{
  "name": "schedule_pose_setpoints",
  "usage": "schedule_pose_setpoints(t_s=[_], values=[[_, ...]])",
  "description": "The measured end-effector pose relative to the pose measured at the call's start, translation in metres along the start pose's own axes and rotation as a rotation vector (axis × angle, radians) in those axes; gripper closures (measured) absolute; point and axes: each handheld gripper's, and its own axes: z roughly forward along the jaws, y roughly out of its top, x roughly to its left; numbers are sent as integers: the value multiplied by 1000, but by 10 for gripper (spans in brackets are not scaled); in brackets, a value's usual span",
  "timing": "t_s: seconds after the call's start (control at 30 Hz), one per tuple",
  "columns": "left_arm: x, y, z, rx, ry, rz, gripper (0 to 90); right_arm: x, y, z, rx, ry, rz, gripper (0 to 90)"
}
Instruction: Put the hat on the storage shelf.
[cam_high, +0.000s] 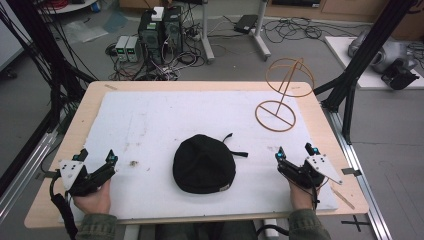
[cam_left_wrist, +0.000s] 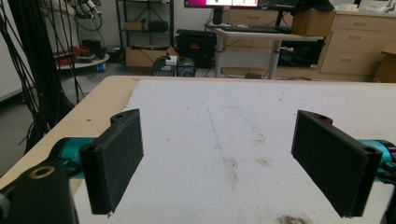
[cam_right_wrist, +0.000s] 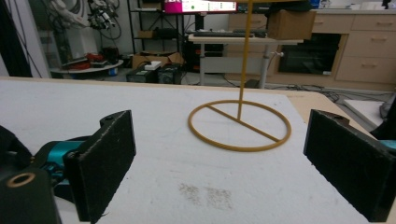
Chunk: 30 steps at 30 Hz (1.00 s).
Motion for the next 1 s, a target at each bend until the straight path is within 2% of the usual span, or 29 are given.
schedule_pose_setpoints(t_s=[0.33,0.5,0.63,0.83,0.87,0.93,0.97,1.0], values=[[1,0,0,3,-5,-7,169,14,5,3,-5,66,-21,82],[1,-1,0,5,-4,-7,169,19,8,4,-11,92,-17,82],[1,-1,0,7,-8,-4,169,27,11,6,-14,138,-28,83],[1,-2,1,10,-18,-6,169,36,15,8,-8,196,-81,83],[1,-2,1,11,-22,-7,170,39,16,9,-10,216,-91,82],[1,-2,1,13,-23,-5,169,43,17,10,6,259,-79,82],[1,-2,1,13,-23,-5,169,43,17,10,6,259,-79,82],[0,-2,2,10,-25,-5,169,48,17,13,23,297,-76,82]])
